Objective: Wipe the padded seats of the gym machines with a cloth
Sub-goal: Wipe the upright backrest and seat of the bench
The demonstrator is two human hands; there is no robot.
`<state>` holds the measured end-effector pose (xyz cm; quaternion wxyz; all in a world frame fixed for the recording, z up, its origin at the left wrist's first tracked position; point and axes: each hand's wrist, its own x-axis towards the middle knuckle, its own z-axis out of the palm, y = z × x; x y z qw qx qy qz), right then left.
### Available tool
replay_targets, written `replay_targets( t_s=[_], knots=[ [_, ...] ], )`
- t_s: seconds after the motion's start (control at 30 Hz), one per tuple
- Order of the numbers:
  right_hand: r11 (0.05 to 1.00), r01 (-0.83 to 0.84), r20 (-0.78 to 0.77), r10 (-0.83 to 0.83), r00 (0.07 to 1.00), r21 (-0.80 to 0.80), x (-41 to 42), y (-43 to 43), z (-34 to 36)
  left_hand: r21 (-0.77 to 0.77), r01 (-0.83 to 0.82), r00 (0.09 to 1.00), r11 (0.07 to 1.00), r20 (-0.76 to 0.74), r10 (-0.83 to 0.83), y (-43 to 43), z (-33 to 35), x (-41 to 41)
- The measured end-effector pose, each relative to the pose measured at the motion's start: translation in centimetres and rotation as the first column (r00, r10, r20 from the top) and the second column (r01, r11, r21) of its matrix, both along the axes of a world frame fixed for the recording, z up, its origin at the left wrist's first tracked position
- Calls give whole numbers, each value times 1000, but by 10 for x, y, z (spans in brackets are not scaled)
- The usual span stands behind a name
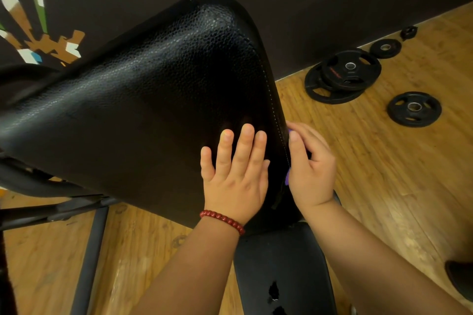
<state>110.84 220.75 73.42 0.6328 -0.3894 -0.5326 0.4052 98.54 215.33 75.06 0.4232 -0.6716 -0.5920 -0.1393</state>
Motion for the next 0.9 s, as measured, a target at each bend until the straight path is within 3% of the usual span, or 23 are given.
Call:
replay_targets(
  t_s=[0.13,0.23,0.43,0.67,0.9],
  knots=[
    [996,42,-67,-37,997,81,-3,4,22,6,6,1000,1000,3,-6,1,-1,1],
    [987,-7,4,6,1000,161,-2,7,4,9,13,1000,1000,1,-13,1,-1,0],
    [999,-29,42,28,999,25,6,-5,-30,5,8,1000,1000,-6,-8,1,-3,-1],
    [993,-53,-61,59,996,105,3,4,-4,-12,-6,1000,1000,-1,6,-1,-4,0],
    [988,-89,-113,74,991,-128,2,-7,-28,-59,-9,1000,998,22,11,-7,-17,4]
  ],
)
